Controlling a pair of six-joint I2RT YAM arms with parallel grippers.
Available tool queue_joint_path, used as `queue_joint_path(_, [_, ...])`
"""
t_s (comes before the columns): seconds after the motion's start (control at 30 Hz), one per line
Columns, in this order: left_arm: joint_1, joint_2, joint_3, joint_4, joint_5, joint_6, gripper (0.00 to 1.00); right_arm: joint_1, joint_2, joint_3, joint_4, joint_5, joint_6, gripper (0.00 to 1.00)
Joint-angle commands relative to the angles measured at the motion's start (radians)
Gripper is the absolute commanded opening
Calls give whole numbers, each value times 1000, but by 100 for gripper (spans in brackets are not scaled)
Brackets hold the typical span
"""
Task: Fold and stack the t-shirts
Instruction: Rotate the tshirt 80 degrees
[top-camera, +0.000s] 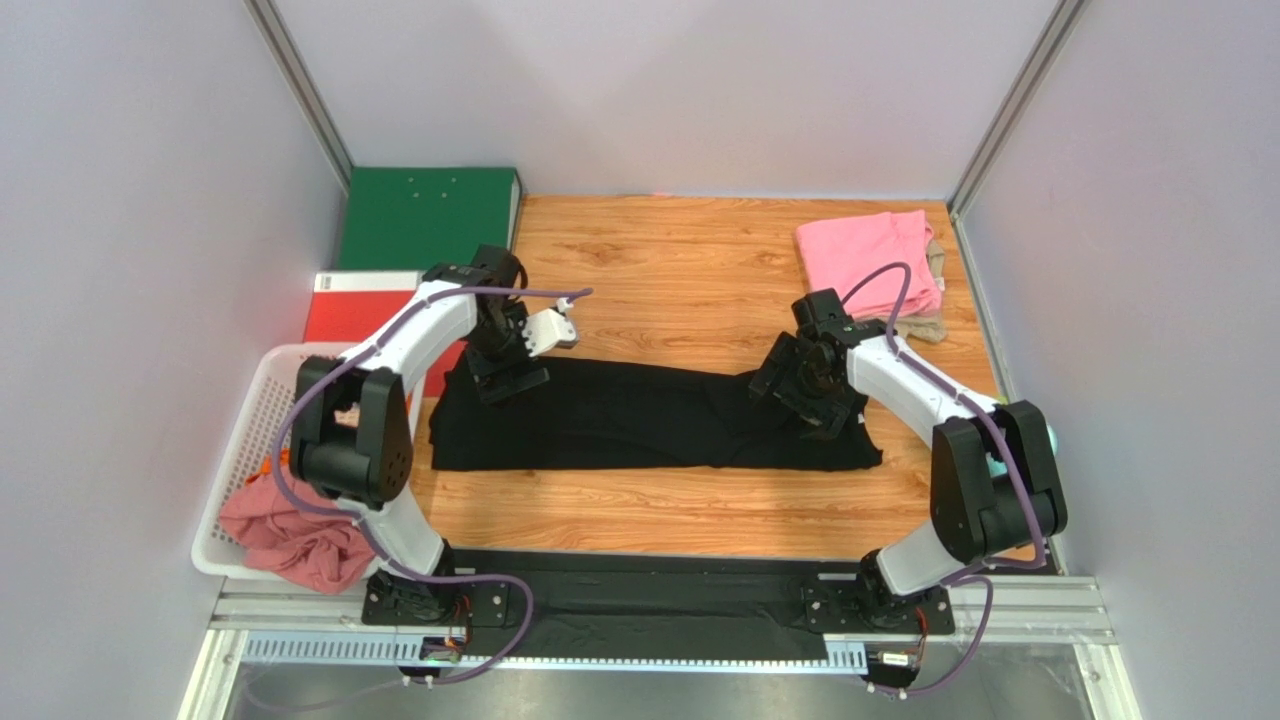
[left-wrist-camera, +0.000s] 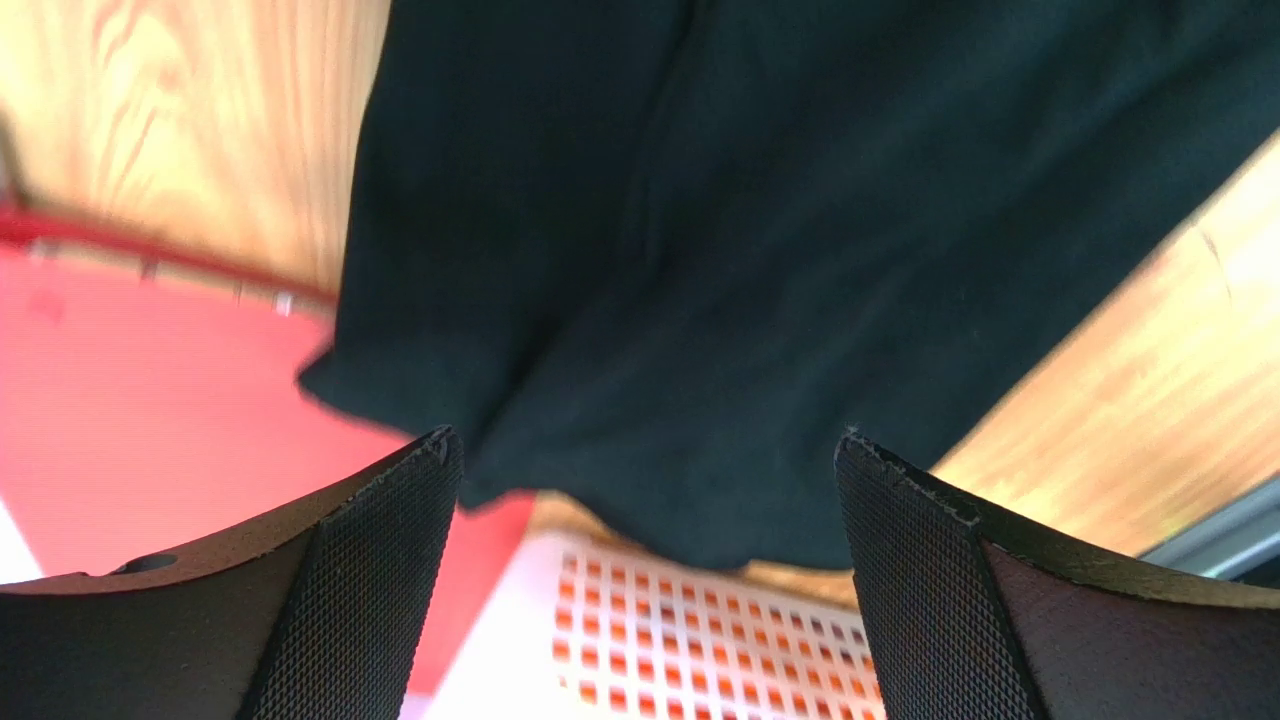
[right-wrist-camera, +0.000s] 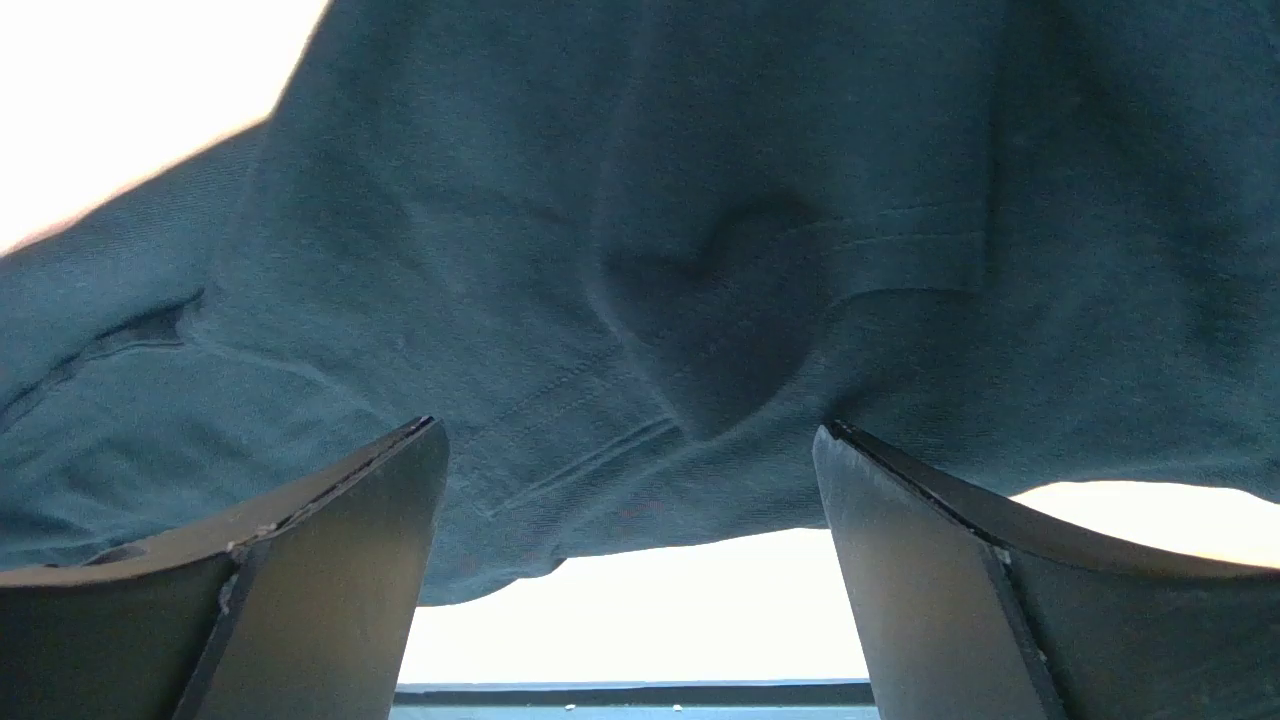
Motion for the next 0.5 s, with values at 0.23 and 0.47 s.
queue_joint_path(0.23, [-19, 265, 177, 66, -67, -30, 99, 32, -140, -56, -46, 97, 37, 100])
queue_joint_path(0.47, [-23, 252, 125, 63, -95, -13, 98, 35, -82, -108, -23, 111, 23, 100])
